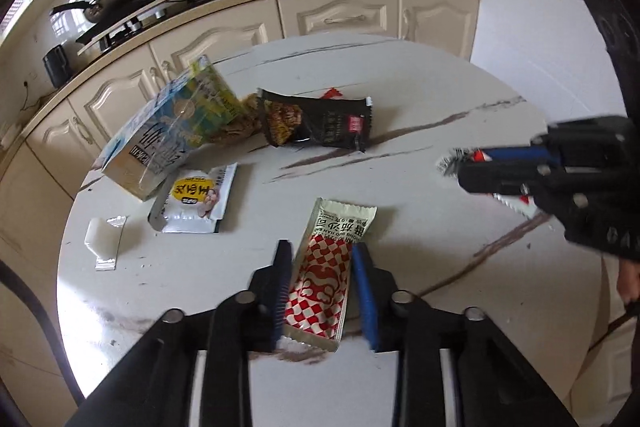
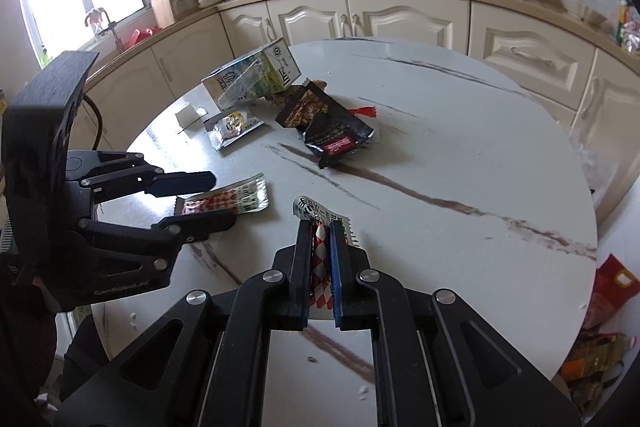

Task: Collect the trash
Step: 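Grasp the red checkered packet with the right gripper while the left grasps another red checkered packet, then carry both red checkered packets over the blue bucket and open both grippers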

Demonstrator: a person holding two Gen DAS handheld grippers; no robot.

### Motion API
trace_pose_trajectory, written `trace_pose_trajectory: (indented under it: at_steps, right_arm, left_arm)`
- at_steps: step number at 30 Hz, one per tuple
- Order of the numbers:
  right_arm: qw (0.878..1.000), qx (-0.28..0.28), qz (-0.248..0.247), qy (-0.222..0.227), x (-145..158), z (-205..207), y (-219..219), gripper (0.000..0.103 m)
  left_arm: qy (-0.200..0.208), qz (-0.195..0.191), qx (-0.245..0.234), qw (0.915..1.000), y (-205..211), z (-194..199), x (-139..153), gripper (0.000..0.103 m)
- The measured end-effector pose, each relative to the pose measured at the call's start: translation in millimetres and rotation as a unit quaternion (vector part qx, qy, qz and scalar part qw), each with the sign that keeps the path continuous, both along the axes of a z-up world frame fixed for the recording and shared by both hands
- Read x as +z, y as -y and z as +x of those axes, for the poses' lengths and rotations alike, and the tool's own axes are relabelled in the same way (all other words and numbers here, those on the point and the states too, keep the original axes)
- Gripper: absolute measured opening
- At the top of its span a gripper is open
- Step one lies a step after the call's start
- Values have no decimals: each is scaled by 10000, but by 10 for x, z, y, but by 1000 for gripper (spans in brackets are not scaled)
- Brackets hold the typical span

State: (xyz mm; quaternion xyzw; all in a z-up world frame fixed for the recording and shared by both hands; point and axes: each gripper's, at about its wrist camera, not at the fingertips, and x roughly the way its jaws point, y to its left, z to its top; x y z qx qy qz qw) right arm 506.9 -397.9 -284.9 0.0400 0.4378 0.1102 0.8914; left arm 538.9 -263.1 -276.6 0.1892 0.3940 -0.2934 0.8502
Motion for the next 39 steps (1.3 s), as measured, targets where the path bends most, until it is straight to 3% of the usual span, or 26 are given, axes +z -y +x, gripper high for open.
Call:
trace_pose_trajectory:
  at_steps: [2, 6, 13, 23, 31, 35, 39]
  right_arm:
    - [10000, -32, 53, 13, -7, -9, -39, 9]
    - [9998, -128, 149, 23, -16, -18, -111, 9]
    - [9995, -103, 202, 200, 119, -48, -271, 8]
    - [9983, 254, 145, 500, 468, -49, -837, 8]
    - [9902, 1235, 300, 580, 588, 65, -2020, 8]
    - [9826, 1749, 378, 504, 491, 173, -2717, 8]
    - [9717, 2293, 516, 239, 205, 344, -3555, 8]
  left_arm:
    - [-16, -103, 198, 9998, -33, 5, -12, 11]
    - [-115, -380, 403, 9984, -141, -15, 33, 4]
    - [-286, -1141, 508, 9918, -523, -119, 252, 2]
    - [15, -1671, 807, 9826, -1255, -531, 641, 2]
    - [275, -1783, 1498, 9721, -2426, -853, 758, 2]
    - [255, -1817, 2108, 9602, -3228, -993, 675, 2]
    - [-11, -1878, 2741, 9432, -3998, -1047, 376, 3]
